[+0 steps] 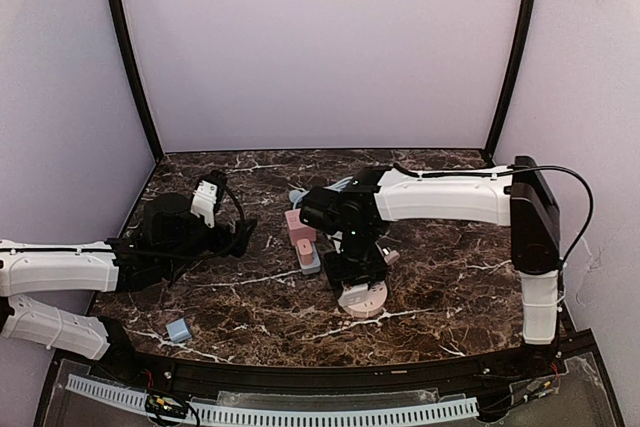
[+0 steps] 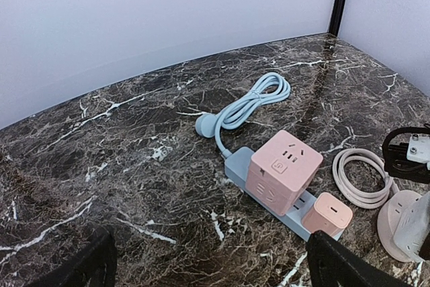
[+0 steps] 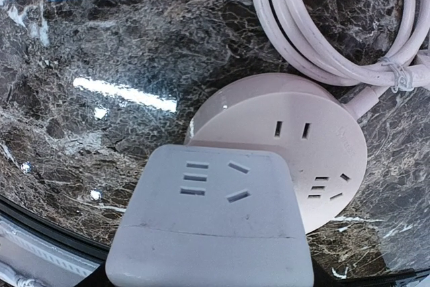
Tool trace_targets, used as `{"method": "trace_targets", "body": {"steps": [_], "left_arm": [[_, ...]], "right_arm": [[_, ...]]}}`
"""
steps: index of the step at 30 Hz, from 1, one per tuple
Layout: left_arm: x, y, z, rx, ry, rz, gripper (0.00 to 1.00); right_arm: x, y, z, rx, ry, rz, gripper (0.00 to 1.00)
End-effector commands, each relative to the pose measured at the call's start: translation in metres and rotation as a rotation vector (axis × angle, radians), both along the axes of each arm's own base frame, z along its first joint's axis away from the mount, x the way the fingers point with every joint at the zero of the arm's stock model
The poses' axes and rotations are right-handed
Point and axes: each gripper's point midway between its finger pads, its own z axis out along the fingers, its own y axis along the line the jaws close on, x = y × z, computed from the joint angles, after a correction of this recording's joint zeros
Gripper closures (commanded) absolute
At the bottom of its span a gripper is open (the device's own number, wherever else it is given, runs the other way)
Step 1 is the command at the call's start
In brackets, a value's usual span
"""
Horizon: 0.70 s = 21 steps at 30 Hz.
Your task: Insert the plug
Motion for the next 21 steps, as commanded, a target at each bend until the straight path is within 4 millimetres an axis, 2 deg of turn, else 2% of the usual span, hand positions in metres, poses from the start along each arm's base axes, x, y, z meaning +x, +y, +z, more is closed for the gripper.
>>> {"method": "trace_targets", "body": {"steps": [1, 6, 11, 21], "left_arm": [[-0.002, 0.004, 0.001, -0.001, -0.011, 0.002, 0.01], [-0.002, 0.005, 0.001, 0.000, -0.012, 0.003, 0.01], [-0.003, 0.004, 0.001, 0.000, -0.012, -0.001, 0.01], [-0.006, 0.002, 0.003, -0.017, -0.010, -0.020, 0.01]], "right_arm": [[0.006, -0.021, -0.019, -0.134, -0.025, 0.019, 1.00], [0.004, -0.020, -0.023, -0.122, -0.013, 0.034, 1.00], [0.003, -0.020, -0.036, -0.130, -0.005, 0.036, 1.00], [-0.003, -0.023, -0.074, -0.146, 0.030, 0.041, 1.00]]}}
